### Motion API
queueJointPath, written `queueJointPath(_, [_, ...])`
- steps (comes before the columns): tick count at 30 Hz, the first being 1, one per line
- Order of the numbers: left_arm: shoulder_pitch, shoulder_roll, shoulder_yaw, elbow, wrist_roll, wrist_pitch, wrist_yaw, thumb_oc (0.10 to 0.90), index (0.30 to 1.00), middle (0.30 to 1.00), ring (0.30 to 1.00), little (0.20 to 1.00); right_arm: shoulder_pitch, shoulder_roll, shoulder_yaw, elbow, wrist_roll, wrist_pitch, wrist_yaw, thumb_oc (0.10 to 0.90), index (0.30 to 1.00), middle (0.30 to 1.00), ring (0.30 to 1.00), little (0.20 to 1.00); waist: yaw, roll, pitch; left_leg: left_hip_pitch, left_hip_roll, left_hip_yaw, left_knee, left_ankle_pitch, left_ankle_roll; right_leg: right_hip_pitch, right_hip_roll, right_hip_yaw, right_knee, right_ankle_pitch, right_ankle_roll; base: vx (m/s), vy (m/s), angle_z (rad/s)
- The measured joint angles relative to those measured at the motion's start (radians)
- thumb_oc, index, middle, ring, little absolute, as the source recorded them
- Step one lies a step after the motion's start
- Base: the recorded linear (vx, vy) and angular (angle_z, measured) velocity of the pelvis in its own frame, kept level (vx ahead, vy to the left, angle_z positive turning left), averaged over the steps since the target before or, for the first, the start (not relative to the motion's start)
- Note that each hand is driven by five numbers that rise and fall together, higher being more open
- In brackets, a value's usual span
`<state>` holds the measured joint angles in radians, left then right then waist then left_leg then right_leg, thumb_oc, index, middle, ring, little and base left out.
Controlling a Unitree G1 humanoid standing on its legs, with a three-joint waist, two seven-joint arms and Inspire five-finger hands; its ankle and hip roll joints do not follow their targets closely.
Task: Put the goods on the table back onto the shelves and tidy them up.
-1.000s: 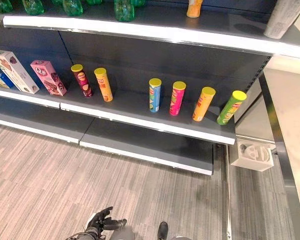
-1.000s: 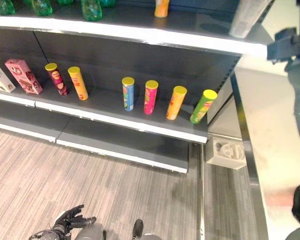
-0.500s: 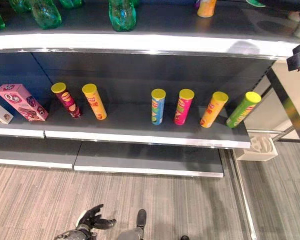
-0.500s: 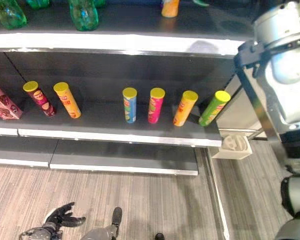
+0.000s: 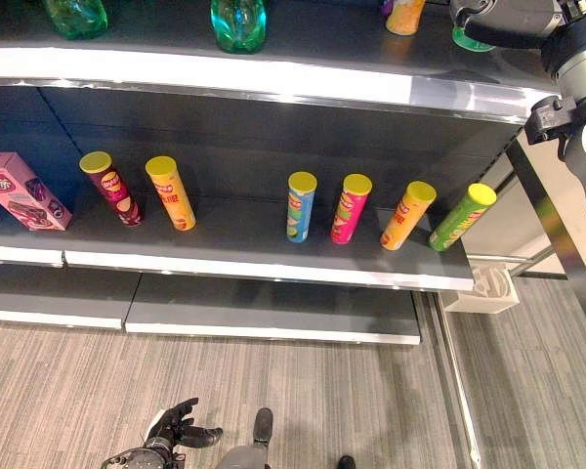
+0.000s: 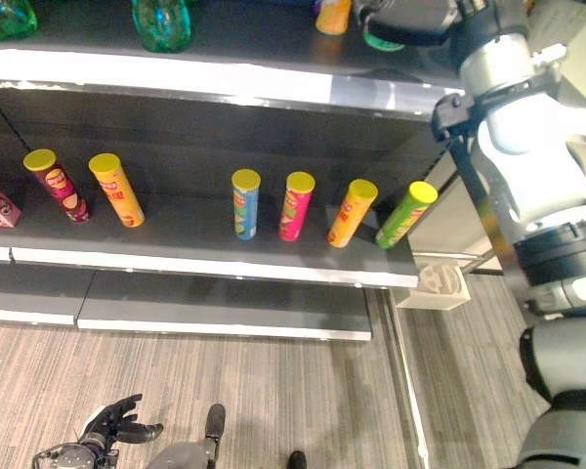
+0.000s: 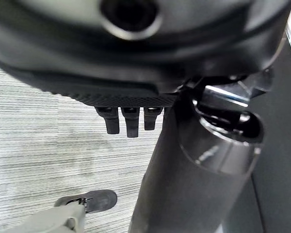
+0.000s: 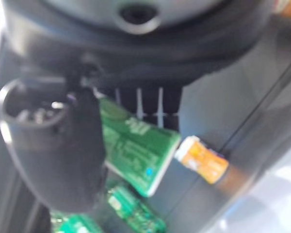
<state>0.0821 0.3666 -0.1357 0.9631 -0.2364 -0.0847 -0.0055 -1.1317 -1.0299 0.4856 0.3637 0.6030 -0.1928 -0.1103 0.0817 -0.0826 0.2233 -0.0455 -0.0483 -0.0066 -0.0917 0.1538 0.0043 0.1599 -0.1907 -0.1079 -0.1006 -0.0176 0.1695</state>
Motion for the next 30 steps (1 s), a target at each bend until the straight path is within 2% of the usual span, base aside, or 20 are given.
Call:
queueJointPath(2, [0.021,-0.008,0.010,-0.001,0.000,0.000,0.001,0.800,0.900,0.900,0.900,0.900,0.039,0.008,-0.015,-0.025,-0.001,0.001,-0.002,0.400,0.300,0.300,0.300,0.300,-0.003,0.002,-0.001,-0.001,0.017,-0.002,0.000,-0.001,-0.002,-0.001,0.017,0.000,0.000,0.002,-0.008,0.03,-0.084,-0.03])
queueJointPath(3, [0.040,-0.018,0.020,0.000,0.000,0.003,0.002,0.800,0.900,0.900,0.900,0.900,0.076,0.040,-0.037,-0.036,-0.006,0.006,-0.004,0.400,0.300,0.300,0.300,0.300,-0.008,0.000,-0.002,0.001,0.027,-0.003,0.000,0.000,-0.010,0.000,0.027,0.001,0.000,0.003,-0.011,0.03,-0.071,-0.03])
queueJointPath(7, [0.060,-0.043,0.020,-0.001,0.000,0.003,0.002,0.800,0.900,0.900,0.900,0.900,0.094,0.043,-0.037,-0.037,-0.033,0.038,-0.004,0.400,0.300,0.300,0.300,0.300,-0.008,0.011,-0.007,-0.005,0.034,-0.007,0.000,0.006,-0.019,-0.004,0.035,0.000,0.000,0.004,-0.024,0.02,-0.064,0.03])
queueJointPath(12, [0.055,-0.045,0.019,-0.005,-0.004,0.002,0.003,0.800,0.900,0.900,0.900,0.900,0.092,0.054,-0.038,0.040,-0.054,0.045,-0.008,0.400,0.300,0.300,0.300,0.300,0.010,0.031,-0.021,-0.008,0.031,-0.031,0.000,0.013,-0.016,0.006,0.038,-0.026,0.003,0.005,-0.025,0.02,-0.021,0.13])
queueJointPath(17, [0.058,-0.045,0.018,0.000,-0.038,0.003,0.019,0.800,0.900,0.900,0.900,0.900,0.049,0.059,-0.027,0.176,-0.053,0.053,-0.023,0.400,0.300,0.300,0.300,0.300,0.025,0.037,-0.024,-0.015,0.031,-0.055,0.001,0.017,-0.021,0.010,0.045,-0.052,0.007,0.004,-0.025,0.01,-0.008,0.14])
queueJointPath(22, [0.057,-0.047,0.017,0.000,-0.038,0.002,0.018,0.800,0.900,0.900,0.900,0.900,0.019,0.059,-0.021,0.261,-0.047,0.072,-0.023,0.400,0.300,0.300,0.300,0.300,0.044,0.034,-0.026,-0.020,0.028,-0.085,0.000,0.020,-0.034,0.023,0.050,-0.082,0.007,-0.002,-0.035,0.01,-0.003,0.19])
queueJointPath(30, [0.056,-0.046,0.010,0.004,-0.039,0.002,0.019,0.800,0.900,0.900,0.900,0.900,-0.024,0.111,-0.014,0.378,-0.048,0.081,-0.024,0.400,0.300,0.300,0.300,0.300,0.053,0.004,-0.051,-0.034,0.020,-0.108,0.000,0.023,-0.032,0.020,0.047,-0.106,0.007,-0.005,-0.032,0.01,0.003,0.09])
